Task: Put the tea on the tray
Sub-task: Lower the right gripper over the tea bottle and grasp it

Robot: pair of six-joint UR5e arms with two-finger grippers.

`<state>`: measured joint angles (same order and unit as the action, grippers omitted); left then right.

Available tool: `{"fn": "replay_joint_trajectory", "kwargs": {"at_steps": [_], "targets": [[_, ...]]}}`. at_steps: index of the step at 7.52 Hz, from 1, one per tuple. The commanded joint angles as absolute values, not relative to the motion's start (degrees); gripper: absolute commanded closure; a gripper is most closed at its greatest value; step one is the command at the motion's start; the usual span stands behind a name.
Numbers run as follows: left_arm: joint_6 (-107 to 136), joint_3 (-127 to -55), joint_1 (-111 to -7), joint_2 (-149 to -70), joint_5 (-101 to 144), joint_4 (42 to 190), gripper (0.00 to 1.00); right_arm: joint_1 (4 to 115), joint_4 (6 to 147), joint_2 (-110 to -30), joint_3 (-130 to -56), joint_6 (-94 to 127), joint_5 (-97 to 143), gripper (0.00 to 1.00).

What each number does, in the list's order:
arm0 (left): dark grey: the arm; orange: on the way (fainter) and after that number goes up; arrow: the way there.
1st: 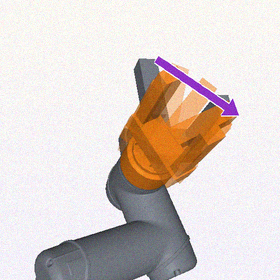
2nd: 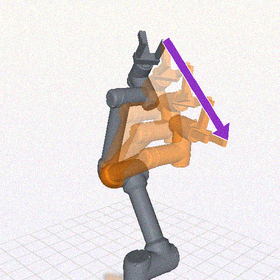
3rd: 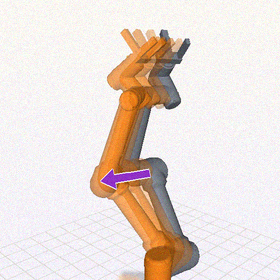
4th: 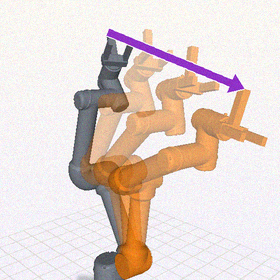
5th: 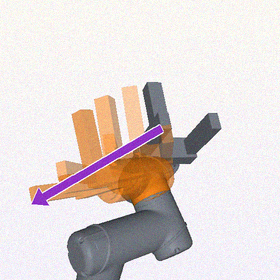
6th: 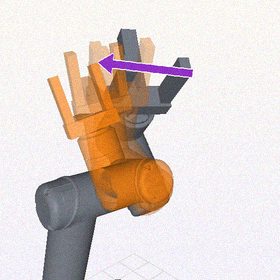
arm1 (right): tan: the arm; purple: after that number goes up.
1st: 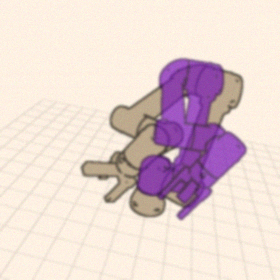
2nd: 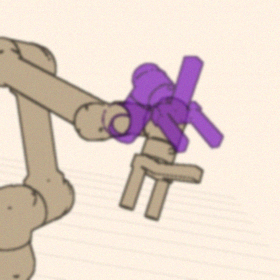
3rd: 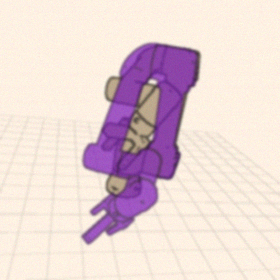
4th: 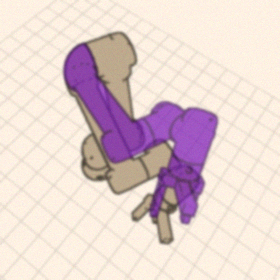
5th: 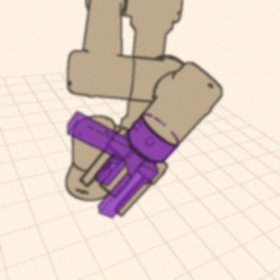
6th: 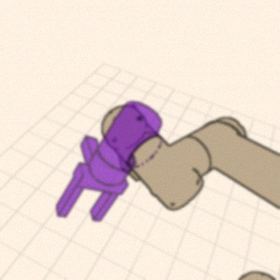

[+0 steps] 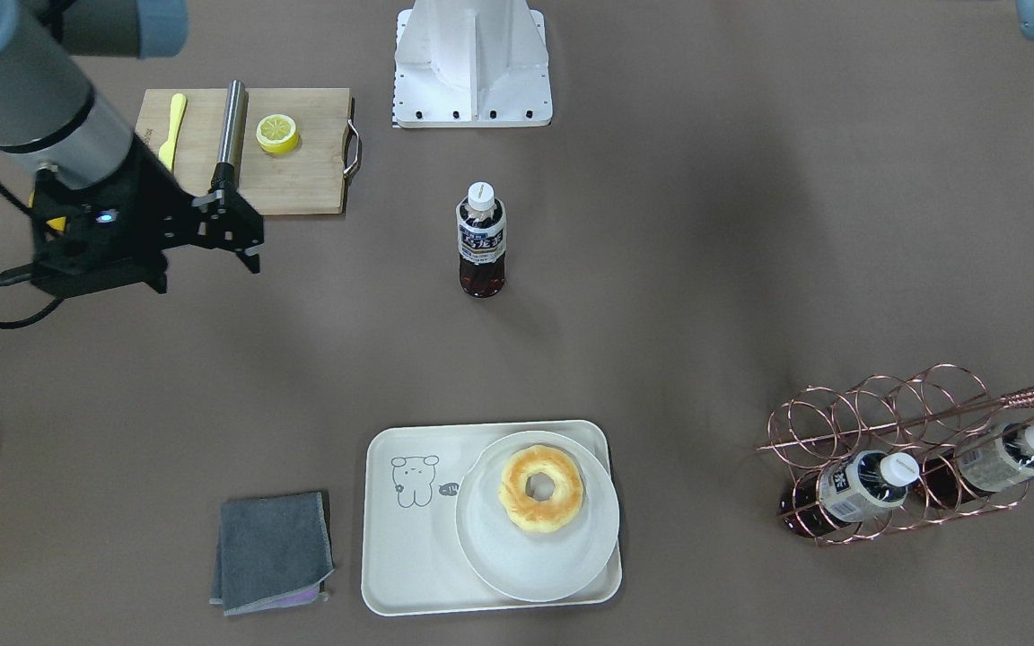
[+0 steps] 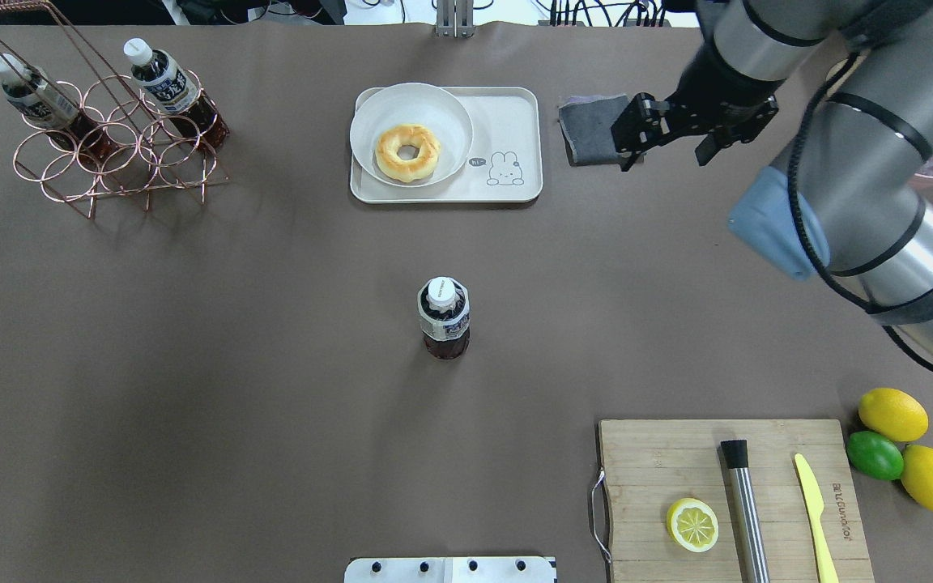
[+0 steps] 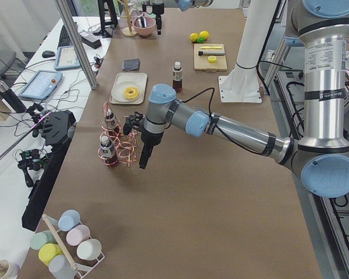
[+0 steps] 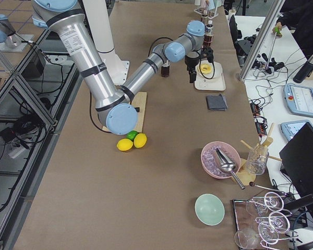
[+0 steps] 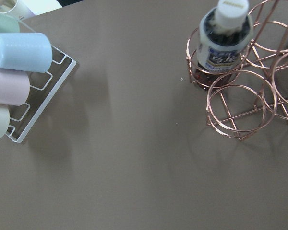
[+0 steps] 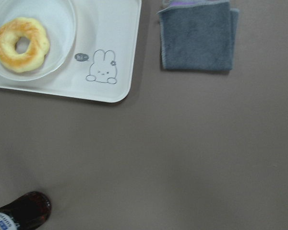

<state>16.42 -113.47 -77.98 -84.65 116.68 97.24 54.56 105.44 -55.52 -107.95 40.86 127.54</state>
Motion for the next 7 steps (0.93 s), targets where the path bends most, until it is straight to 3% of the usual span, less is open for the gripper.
{"fn": "replay_joint_trajectory", "kwargs": {"at_steps": [1, 4, 7], "targets": [[15.82, -110.40, -80.15, -80.08, 116.81, 104.65, 0.02, 45.65, 115.14, -44.93, -107.93, 54.57, 121.67, 0.00], [15.82, -108.29, -80.42, -79.10, 119.52, 107.39, 0.02, 33.52, 114.79, -39.73, -107.58, 68.02, 109.20, 0.00], [15.82, -106.44, -80.51, -78.93, 119.62, 110.04, 0.02, 29.63, 110.48, -39.46, -105.12, 70.05, 107.76, 0.00]]}}
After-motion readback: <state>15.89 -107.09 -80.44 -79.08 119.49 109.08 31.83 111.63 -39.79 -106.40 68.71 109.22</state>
